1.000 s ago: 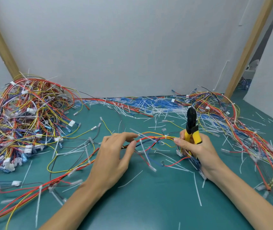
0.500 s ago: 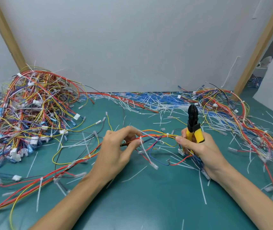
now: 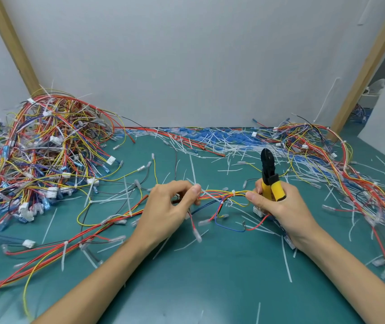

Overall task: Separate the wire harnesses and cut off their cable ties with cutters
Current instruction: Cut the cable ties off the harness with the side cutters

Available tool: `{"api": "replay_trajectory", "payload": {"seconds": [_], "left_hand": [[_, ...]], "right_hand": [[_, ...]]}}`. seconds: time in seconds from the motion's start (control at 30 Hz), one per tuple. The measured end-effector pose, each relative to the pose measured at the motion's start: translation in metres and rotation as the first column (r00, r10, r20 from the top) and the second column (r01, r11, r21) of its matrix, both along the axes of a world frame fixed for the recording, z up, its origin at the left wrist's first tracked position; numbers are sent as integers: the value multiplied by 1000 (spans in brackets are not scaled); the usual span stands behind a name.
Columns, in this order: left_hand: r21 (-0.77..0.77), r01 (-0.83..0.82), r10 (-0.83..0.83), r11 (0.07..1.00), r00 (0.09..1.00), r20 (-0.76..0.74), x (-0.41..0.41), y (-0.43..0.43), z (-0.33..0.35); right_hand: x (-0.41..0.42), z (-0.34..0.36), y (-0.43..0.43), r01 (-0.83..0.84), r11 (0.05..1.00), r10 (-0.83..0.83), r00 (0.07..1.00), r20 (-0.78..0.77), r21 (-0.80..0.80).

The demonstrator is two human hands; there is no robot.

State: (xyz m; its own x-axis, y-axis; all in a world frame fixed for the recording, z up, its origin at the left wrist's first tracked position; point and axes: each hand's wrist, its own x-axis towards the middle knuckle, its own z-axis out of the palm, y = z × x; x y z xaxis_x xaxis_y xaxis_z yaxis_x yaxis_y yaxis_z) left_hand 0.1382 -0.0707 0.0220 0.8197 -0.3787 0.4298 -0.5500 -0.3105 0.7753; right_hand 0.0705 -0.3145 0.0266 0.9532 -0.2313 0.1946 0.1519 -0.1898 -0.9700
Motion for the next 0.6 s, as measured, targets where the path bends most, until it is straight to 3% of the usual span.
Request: {"api": "replay_trajectory", "payload": {"seconds": [0.13,0.3,0.43,0.6], "left_hand": [[26,-71,71,997,997,-27,1,-5,-3],[-44,32,-35,999,996,-77,7,1,-3],[50,41,-37,998,996,-76,10,2,-7],[179,-96,70,979,987,143,10,2,-10]], "right_hand": [[0,-2,-2,-1,999,2,1000,14,-41],[1,-1,-2,61,997,-59,997,48,-56],[2,-2,-10,165,983,-161,985,58,-76],[2,-3,-9,228,957,-221,974,58,-181]]}}
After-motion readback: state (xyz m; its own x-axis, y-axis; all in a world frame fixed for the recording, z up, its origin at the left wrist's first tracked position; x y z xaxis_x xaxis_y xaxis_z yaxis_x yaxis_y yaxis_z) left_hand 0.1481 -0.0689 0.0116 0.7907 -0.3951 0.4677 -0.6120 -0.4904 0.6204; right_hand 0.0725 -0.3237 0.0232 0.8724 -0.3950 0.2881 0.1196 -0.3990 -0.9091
